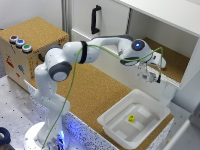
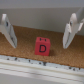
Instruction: Pick up the pink block
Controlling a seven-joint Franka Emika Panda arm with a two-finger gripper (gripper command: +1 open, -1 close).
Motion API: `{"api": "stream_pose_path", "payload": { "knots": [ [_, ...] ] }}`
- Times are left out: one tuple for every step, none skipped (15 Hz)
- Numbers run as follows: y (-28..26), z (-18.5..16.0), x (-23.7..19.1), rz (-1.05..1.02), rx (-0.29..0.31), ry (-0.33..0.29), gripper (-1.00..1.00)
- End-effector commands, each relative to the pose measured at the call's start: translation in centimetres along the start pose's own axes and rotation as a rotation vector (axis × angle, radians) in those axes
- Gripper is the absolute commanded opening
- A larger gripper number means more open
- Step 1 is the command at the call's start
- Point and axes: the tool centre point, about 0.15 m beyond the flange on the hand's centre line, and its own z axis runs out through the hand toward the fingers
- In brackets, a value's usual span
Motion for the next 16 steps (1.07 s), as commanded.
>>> {"api": "stream_pose_path", "payload": {
  "knots": [
    [4.4,4.3,2.5,0.013,0.198,-0.083,1.00],
    [3.9,4.4,2.4,-0.008,0.201,-0.078,1.00],
    [3.7,4.5,2.4,-0.021,0.206,-0.075,1.00],
    [3.2,4.7,2.5,-0.035,0.201,-0.078,1.00],
    [2.9,5.0,2.6,-0.040,0.202,-0.083,1.00],
    [2.4,5.5,2.9,-0.048,0.198,-0.091,1.00],
    [2.1,5.9,3.2,-0.055,0.192,-0.092,1.00],
    [1.9,6.2,3.5,-0.056,0.182,-0.093,1.00],
    [1.8,6.5,3.9,-0.054,0.175,-0.092,1.00],
    [1.9,6.8,4.3,-0.041,0.156,-0.086,1.00],
    [2.0,7.1,4.7,-0.030,0.144,-0.092,1.00],
    [2.0,7.5,5.2,-0.024,0.143,-0.099,1.00],
    [1.8,7.9,5.5,-0.028,0.136,-0.105,1.00],
    [1.5,8.2,5.7,-0.032,0.127,-0.106,1.00],
    [1.3,8.4,5.6,-0.030,0.130,-0.109,1.00],
    [1.1,8.7,5.7,-0.030,0.127,-0.111,1.00]
  ]
}}
